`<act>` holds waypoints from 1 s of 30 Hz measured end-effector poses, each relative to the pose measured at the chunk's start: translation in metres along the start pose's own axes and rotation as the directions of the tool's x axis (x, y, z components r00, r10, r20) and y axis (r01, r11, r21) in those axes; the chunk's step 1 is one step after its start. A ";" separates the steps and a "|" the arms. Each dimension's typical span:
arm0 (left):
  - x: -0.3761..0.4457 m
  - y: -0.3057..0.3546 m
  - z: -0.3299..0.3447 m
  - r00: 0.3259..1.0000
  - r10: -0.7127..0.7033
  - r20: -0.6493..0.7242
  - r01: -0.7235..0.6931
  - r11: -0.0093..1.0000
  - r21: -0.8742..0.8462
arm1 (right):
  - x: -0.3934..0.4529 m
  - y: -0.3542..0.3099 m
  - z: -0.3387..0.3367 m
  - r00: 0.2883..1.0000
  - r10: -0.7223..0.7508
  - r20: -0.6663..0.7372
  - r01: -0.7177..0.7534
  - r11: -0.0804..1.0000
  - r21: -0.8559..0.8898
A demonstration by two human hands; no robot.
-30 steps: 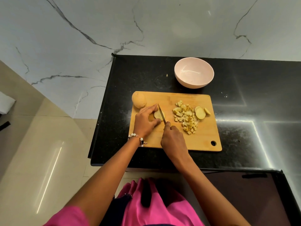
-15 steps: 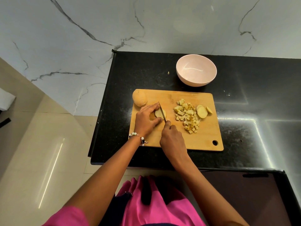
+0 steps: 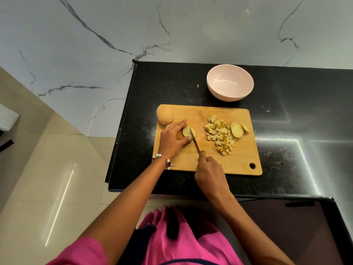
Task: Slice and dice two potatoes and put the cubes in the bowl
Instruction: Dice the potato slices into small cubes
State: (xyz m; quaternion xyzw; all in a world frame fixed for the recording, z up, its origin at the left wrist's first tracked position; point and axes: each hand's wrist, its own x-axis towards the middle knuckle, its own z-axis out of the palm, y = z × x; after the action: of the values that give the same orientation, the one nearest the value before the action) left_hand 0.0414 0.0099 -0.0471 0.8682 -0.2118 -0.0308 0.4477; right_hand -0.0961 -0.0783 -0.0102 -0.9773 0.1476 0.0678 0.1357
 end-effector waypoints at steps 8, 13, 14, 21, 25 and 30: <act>-0.003 -0.003 0.000 0.999 0.020 -0.025 -0.020 1.000 -0.002 | 0.023 -0.010 -0.001 1.000 0.001 -0.023 -0.001 1.000 0.018; -0.002 -0.004 0.001 0.998 0.022 -0.052 -0.023 1.000 -0.015 | 0.031 -0.020 0.000 0.997 -0.017 -0.073 0.014 0.999 -0.033; -0.001 -0.004 0.002 0.998 0.020 -0.056 -0.021 1.000 -0.016 | 0.033 -0.021 0.001 0.997 -0.020 -0.069 0.017 0.999 -0.036; -0.002 -0.004 0.004 0.997 -0.008 -0.073 0.006 0.999 -0.032 | -0.010 -0.007 0.011 1.000 -0.028 0.003 0.028 0.995 -0.094; -0.003 -0.004 0.002 0.998 -0.021 -0.054 0.019 0.999 -0.039 | -0.003 -0.002 -0.004 1.000 -0.009 -0.008 0.009 1.000 0.024; -0.007 -0.005 0.002 0.993 -0.012 -0.115 0.009 1.000 -0.026 | 0.020 -0.010 -0.008 0.999 -0.008 -0.045 0.011 0.997 0.076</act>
State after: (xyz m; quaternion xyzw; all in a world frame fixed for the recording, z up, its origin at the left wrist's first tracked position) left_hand 0.0358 0.0132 -0.0533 0.8638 -0.1806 0.0142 0.4701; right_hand -0.0739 -0.0771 -0.0031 -0.9735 0.1483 0.0399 0.1697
